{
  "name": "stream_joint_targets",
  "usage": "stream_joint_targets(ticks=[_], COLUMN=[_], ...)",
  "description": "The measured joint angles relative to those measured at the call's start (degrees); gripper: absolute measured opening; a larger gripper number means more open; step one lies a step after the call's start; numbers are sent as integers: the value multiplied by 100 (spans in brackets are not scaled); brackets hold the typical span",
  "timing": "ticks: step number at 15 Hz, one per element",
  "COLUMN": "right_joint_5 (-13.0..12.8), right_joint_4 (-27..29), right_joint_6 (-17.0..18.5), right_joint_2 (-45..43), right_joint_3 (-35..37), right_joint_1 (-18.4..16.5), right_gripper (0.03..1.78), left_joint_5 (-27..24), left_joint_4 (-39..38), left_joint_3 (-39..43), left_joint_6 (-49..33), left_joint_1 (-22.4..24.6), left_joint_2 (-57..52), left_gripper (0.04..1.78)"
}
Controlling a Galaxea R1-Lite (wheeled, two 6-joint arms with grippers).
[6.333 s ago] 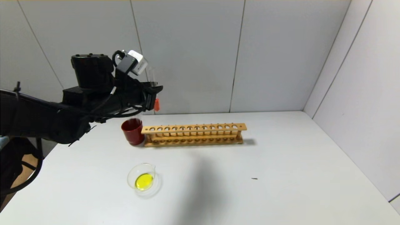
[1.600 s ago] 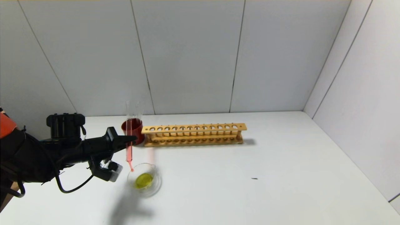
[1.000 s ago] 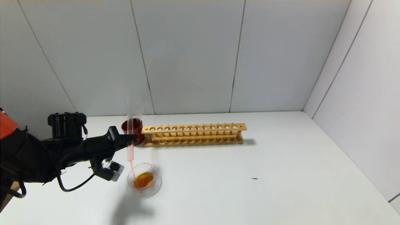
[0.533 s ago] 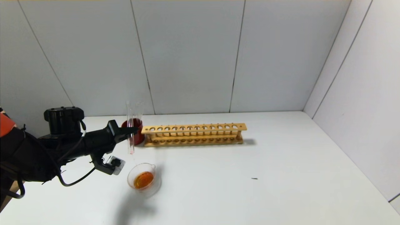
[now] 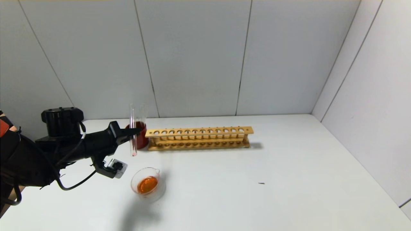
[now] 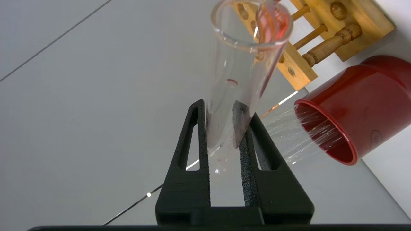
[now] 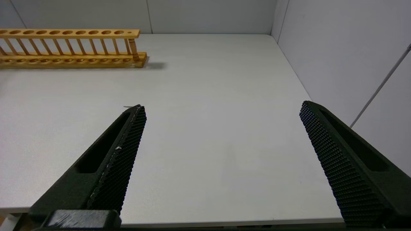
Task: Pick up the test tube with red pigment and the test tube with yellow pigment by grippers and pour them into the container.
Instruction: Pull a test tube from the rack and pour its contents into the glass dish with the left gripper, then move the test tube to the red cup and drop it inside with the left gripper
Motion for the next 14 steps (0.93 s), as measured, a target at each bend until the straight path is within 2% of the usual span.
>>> stream_joint_targets(ticks=[5,8,11,14], right_joint_5=[0,0,-2,-2], right_joint_4=[0,0,0,-2], right_joint_6=[0,0,2,0], right_joint_2=[0,0,0,0], right_joint_3=[0,0,0,0], right_joint_1=[0,0,0,0], right_gripper=[175,175,175,175], left_joint_5=[5,121,691,1654], left_joint_4=[27,24,-179,-223], left_joint_3=[24,260,521,756], left_joint_6=[52,-199,-1704,-3835], left_joint_1=[11,44,83,-11], left_joint_2=[-63,-129,-347,-796], left_gripper=[32,32,32,32])
